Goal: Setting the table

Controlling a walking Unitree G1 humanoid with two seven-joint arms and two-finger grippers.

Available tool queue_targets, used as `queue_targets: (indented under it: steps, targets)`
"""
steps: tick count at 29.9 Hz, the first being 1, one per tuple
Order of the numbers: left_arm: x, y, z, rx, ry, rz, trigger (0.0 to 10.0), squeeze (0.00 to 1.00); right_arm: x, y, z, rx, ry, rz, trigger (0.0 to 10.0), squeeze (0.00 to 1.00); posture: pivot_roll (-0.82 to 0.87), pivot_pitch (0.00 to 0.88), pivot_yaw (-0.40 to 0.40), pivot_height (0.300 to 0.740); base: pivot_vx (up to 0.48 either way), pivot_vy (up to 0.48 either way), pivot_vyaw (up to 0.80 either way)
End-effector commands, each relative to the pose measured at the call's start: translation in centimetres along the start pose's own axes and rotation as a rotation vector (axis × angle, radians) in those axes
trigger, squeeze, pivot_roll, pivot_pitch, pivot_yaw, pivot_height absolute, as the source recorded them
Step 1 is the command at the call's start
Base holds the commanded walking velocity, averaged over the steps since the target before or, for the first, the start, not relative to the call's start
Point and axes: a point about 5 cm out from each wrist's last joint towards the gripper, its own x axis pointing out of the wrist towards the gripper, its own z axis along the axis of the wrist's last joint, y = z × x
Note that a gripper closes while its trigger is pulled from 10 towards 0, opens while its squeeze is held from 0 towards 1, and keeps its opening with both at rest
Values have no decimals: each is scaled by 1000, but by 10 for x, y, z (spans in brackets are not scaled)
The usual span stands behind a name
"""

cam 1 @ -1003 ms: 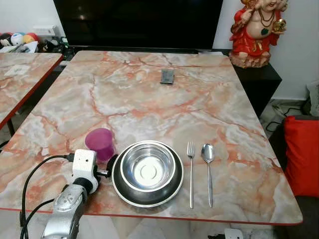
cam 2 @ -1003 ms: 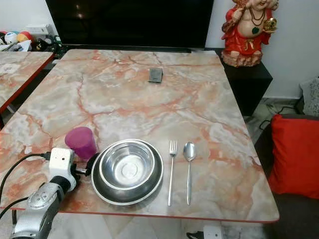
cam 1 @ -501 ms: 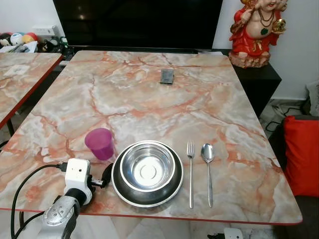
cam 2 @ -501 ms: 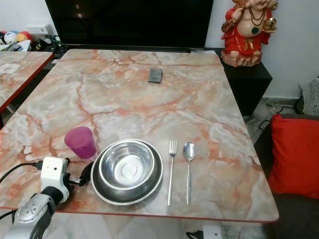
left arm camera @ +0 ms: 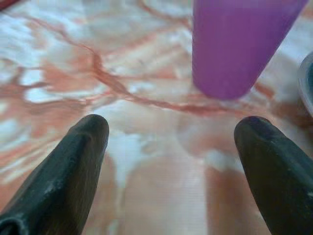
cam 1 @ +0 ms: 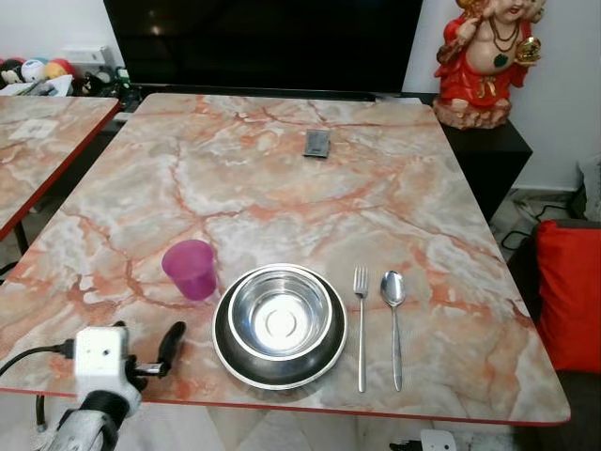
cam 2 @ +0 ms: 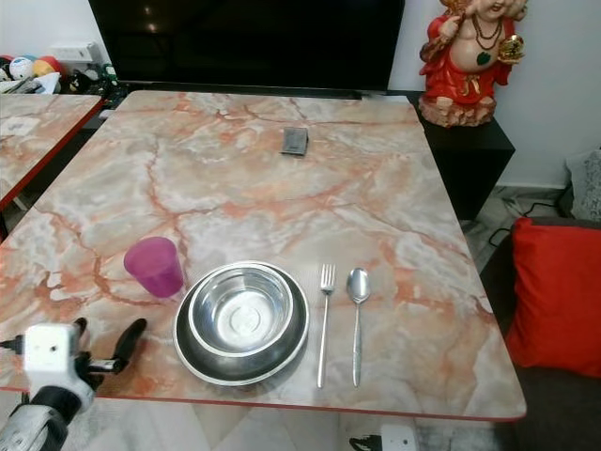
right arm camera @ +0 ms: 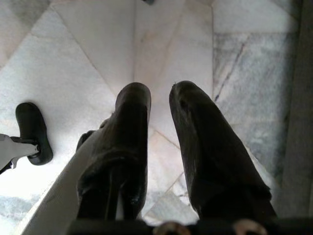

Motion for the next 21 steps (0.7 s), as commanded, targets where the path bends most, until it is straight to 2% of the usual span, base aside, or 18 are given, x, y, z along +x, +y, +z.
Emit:
queue_targets:
  steps: [1, 2, 3, 5, 6, 8, 11, 12, 13, 15, 17, 18, 19, 20, 21]
  targets:
    - [-6, 5, 5, 7, -32, 26, 10000, 0, -1, -2, -6, -1, 23, -2, 10000, 0, 89, 103, -26, 740, 0, 0, 0]
    - [-19, 15, 4, 38, -45, 103, 10000, 0, -1, -2, -6, -2, 23, -1, 10000, 0, 89, 103, -26, 740, 0, 0, 0]
    - [-19, 15, 4, 38, -45, 103, 10000, 0, -1, -2, -6, -2, 23, -1, 10000, 0, 89, 103, -26, 740, 0, 0, 0]
    - [-38, 45, 5, 145, -60, 338, 10000, 0, -1, -1, -4, -4, 22, 0, 10000, 0, 104, 107, -28, 740, 0, 0, 0]
    - [-38, 45, 5, 145, -60, 338, 10000, 0, -1, -1, -4, -4, 22, 0, 10000, 0, 104, 107, -28, 740, 0, 0, 0]
    - [-55, 75, 2, 225, -41, 592, 10000, 0, 1, 2, 3, -6, 16, 4, 10000, 0, 109, 106, -28, 740, 0, 0, 0]
    - [-74, 101, -5, 279, 26, 798, 10000, 0, 3, 5, 12, -5, 6, 7, 10000, 0, 109, 103, -26, 740, 0, 0, 0]
    - [-74, 101, -5, 279, 26, 798, 10000, 0, 3, 5, 12, -5, 6, 7, 10000, 0, 109, 103, -26, 740, 0, 0, 0]
    - [-79, 108, -8, 315, 63, 849, 10000, 0, 4, 7, 17, -2, 0, 7, 10000, 0, 108, 103, -25, 740, 0, 0, 0]
    - [-86, 119, -19, 331, 137, 925, 10000, 0, 5, 10, 22, -1, -6, 9, 10000, 0, 108, 100, -24, 740, 0, 0, 0]
    - [-89, 125, -26, 350, 198, 961, 10000, 0, 5, 11, 24, -2, -8, 9, 10000, 0, 105, 100, -24, 740, 0, 0, 0]
    - [-91, 131, -49, 295, 328, 997, 10000, 0, 6, 13, 27, -1, -10, 10, 10000, 0, 102, 97, -20, 740, 0, 0, 0]
    - [-91, 131, -49, 295, 328, 997, 10000, 0, 6, 13, 27, -1, -10, 10, 10000, 0, 102, 97, -20, 740, 0, 0, 0]
    - [-90, 132, -67, 228, 408, 997, 10000, 0, 5, 14, 26, 0, -9, 8, 10000, 0, 99, 96, -18, 740, 0, 0, 0]
    - [-90, 131, -73, 204, 417, 996, 10000, 0, 5, 13, 24, 1, -7, 8, 10000, 0, 99, 96, -18, 740, 0, 0, 0]
